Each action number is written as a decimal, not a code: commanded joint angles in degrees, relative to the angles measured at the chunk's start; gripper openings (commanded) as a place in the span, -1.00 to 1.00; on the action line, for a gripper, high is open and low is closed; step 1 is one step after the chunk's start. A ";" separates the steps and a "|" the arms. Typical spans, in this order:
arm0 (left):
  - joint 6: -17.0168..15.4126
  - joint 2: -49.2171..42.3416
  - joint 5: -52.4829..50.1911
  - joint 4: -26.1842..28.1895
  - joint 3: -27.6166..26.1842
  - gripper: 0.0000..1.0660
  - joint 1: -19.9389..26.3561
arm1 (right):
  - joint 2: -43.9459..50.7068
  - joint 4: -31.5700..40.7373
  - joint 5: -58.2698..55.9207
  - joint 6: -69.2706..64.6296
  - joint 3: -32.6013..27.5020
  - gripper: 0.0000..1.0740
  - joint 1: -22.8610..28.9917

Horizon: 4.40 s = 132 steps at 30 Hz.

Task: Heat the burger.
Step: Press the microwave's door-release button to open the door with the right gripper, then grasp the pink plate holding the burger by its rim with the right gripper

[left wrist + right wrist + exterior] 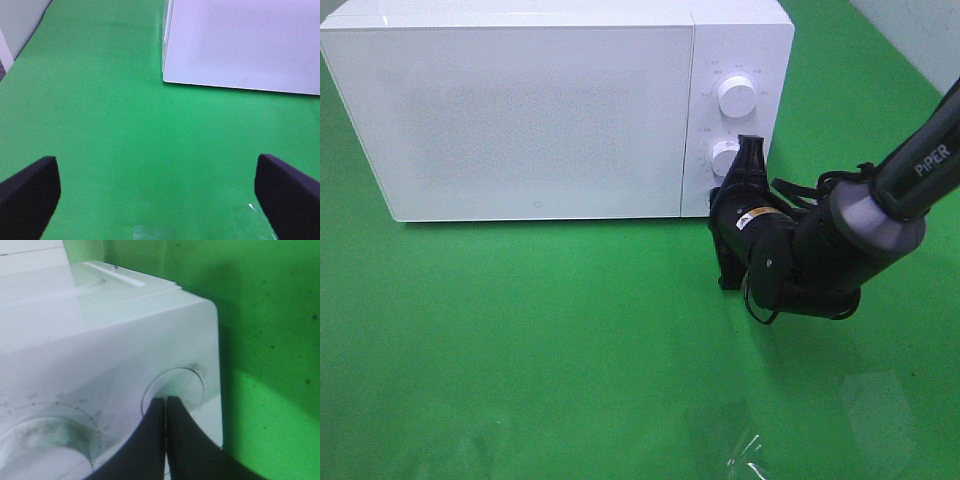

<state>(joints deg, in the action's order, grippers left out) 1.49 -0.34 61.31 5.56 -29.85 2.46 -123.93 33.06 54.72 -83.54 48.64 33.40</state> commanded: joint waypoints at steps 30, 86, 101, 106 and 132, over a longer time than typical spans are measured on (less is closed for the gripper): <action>-0.11 -0.17 -0.06 0.11 0.17 0.83 0.11 | -1.38 5.44 8.08 3.38 6.19 -1.00 -0.23; -0.11 -0.17 -0.06 0.11 0.17 0.83 0.11 | 10.66 -4.13 -19.77 19.19 -1.49 -1.00 -2.06; -0.11 -0.17 -0.06 0.11 0.17 0.83 0.11 | 23.32 -21.54 -40.57 38.10 -5.50 -0.96 -2.06; -0.11 -0.17 -0.06 0.11 0.17 0.83 0.11 | 26.87 -21.83 -50.13 50.36 -5.44 -0.93 -2.06; -0.11 -0.17 -0.06 0.11 0.17 0.83 0.11 | 33.92 -23.84 -92.88 118.60 0.92 -0.83 -2.06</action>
<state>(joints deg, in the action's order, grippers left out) 1.49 -0.34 61.31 5.56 -29.85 2.46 -90.47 9.91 -34.21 24.75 47.78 31.46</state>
